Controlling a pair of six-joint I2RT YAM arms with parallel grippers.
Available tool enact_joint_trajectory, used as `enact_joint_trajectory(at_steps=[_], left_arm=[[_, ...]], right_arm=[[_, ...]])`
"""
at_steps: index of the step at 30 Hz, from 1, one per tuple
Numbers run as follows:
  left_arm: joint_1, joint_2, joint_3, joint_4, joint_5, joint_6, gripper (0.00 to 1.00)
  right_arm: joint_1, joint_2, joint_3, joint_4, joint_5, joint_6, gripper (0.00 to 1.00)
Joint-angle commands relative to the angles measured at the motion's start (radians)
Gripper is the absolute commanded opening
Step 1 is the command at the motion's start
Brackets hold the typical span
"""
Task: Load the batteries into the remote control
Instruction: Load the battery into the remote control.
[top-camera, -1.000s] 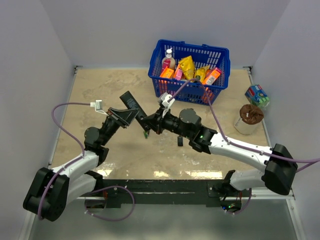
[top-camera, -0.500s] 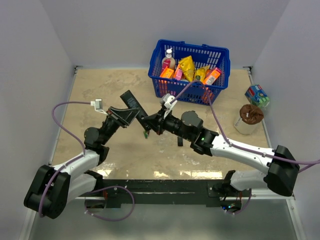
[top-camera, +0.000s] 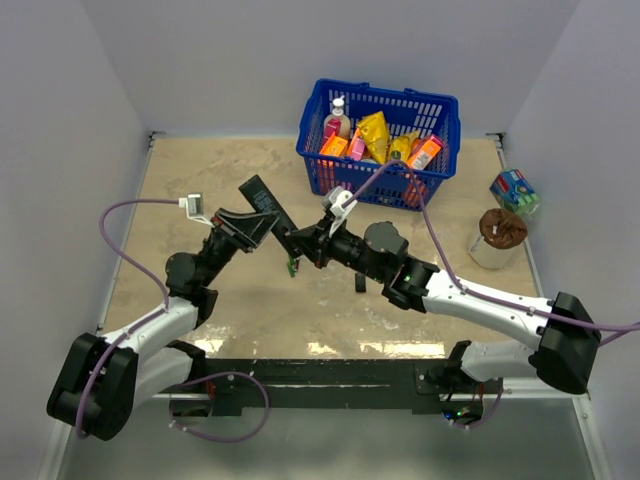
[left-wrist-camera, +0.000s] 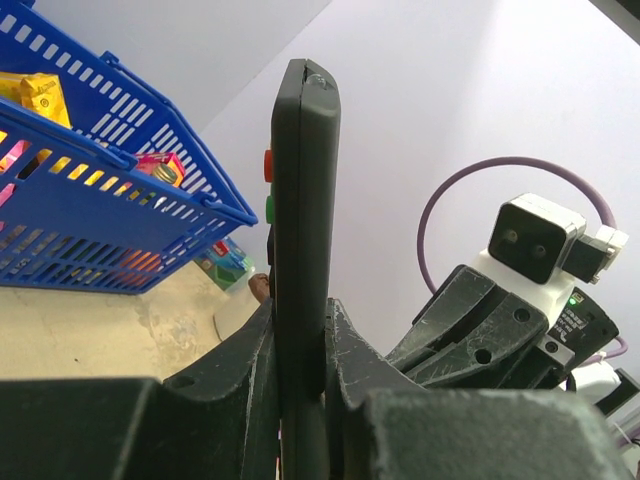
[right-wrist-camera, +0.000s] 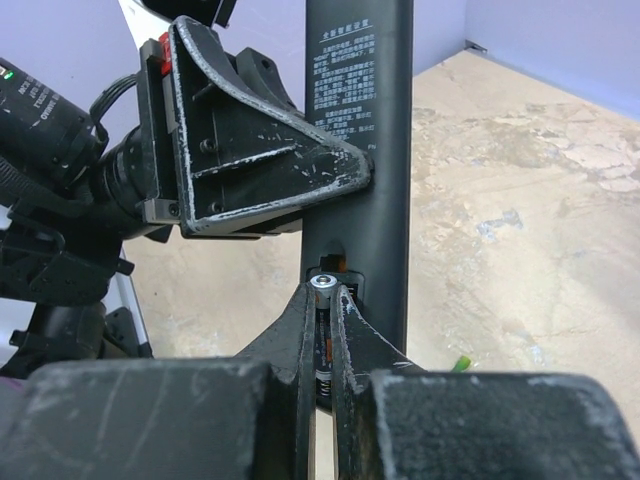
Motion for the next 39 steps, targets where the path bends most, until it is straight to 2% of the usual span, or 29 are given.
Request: enact_joint_trajectory(at_steps=[1,11,22,29,39], left_arm=[[-0.009,-0.006,0.05,0.055,-0.006,-0.015,0.0],[-0.024,-0.002,0.05,0.073,-0.041,-0.026,0.0],[-0.026,0.061,0.049,0.222,-0.052,-0.098,0.0],[-0.024,0.043,0.049,0.207,-0.046,-0.075,0.0],[-0.024,0.036,0.057,0.225,-0.025,-0.061,0.0]], right_arm=[[0.002,0.006,0.015,0.042,-0.012,-0.014,0.0],[0.003,0.018,0.022,0.02,-0.011,-0.02,0.0],[0.003,-0.007,-0.008,-0.003,0.026,-0.012,0.0],[0.003,-0.011,-0.003,-0.024,0.026,-0.014,0.01],[0.005,-0.025,0.005,-0.047,0.026,-0.015,0.1]])
